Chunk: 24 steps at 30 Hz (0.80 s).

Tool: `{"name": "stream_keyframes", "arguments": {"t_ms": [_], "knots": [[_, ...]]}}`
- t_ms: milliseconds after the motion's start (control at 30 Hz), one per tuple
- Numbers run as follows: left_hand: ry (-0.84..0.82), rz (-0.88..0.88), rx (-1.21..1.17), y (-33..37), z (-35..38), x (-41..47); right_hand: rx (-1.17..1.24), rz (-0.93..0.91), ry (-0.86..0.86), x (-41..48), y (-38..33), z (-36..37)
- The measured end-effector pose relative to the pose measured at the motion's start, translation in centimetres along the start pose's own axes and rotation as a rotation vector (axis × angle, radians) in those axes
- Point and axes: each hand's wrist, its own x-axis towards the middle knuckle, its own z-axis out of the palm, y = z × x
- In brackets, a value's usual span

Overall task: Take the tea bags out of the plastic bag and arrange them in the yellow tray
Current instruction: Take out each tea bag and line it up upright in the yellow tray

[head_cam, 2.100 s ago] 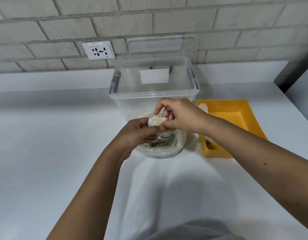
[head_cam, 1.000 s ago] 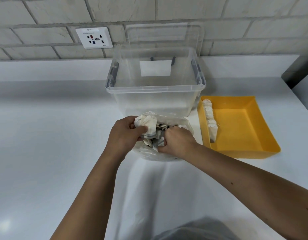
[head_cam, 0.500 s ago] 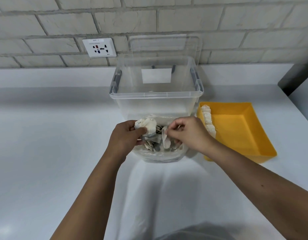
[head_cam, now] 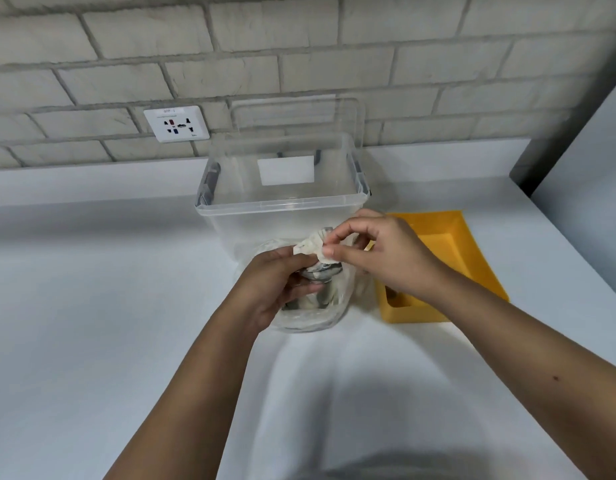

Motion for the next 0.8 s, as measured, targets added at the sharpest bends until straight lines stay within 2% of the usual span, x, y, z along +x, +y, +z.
{"name": "stream_keyframes", "arguments": {"t_ms": [100,167,400,600,700,800], "knots": [[-0.022,-0.029,-0.041,0.1,0.4,-0.1,-0.015,-0.054,-0.176,-0.8,0.2,-1.8],[-0.03,-0.042,-0.036,0.1,0.8,-0.2,-0.006,-0.086,-0.23,-1.2,0.6,-2.4],[-0.033,-0.005,0.085,-0.6,2.6,0.2,0.006,-0.163,-0.065,-2.0,2.0,-3.6],[0.073,0.082,0.193,-1.3,3.8,1.8,0.1,-0.033,0.145,-2.1,4.0,-5.7],[0.081,0.103,0.195,-1.8,4.2,2.4,0.067,0.051,0.162,-2.4,5.9,-6.2],[0.086,0.11,0.188,-2.3,4.3,2.7,-0.025,0.159,0.073,-2.7,7.8,-6.4]]}}
